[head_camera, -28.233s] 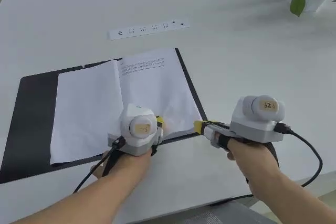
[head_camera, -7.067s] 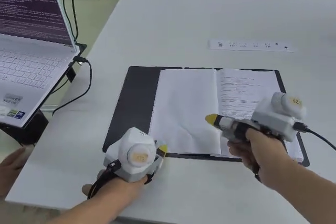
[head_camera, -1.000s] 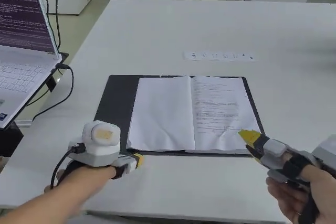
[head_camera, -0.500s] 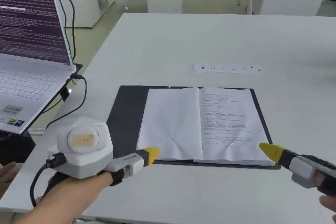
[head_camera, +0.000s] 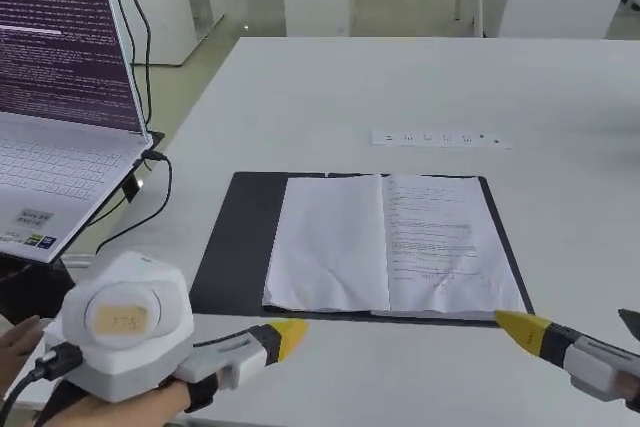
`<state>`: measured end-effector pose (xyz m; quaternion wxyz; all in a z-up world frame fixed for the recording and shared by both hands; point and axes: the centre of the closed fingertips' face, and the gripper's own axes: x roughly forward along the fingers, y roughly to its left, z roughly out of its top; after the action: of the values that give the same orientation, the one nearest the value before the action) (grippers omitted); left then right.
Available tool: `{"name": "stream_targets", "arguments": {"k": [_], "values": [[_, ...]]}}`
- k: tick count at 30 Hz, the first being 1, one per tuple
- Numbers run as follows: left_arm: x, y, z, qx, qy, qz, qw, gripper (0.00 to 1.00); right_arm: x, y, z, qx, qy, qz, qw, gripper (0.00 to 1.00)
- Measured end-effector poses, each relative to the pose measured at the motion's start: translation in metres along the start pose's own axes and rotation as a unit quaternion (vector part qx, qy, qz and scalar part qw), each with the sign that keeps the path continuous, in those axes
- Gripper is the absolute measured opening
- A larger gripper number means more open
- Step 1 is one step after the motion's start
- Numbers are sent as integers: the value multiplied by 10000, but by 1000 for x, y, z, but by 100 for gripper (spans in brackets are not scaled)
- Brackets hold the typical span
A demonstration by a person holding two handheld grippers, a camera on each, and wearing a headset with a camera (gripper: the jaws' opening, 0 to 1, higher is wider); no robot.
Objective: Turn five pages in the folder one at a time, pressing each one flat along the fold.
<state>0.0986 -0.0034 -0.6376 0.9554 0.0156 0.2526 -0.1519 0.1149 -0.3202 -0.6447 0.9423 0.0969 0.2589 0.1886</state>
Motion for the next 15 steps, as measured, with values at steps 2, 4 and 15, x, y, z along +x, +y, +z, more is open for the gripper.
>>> {"name": "stream_targets", "arguments": {"k": [2,4,15], "values": [[-5,-1,1,-3,-6,-1,10000,99,-2,-1,0,-49,-10,-15,10000,100],[-9,-1,4,-81,-85,9,9999,99,-3,-2,1,-121,-26,-36,9999,100],[-10,3,9,-29,-122,46,9999,99,-3,-12,1,-125,-64,-70,9999,100]]}}
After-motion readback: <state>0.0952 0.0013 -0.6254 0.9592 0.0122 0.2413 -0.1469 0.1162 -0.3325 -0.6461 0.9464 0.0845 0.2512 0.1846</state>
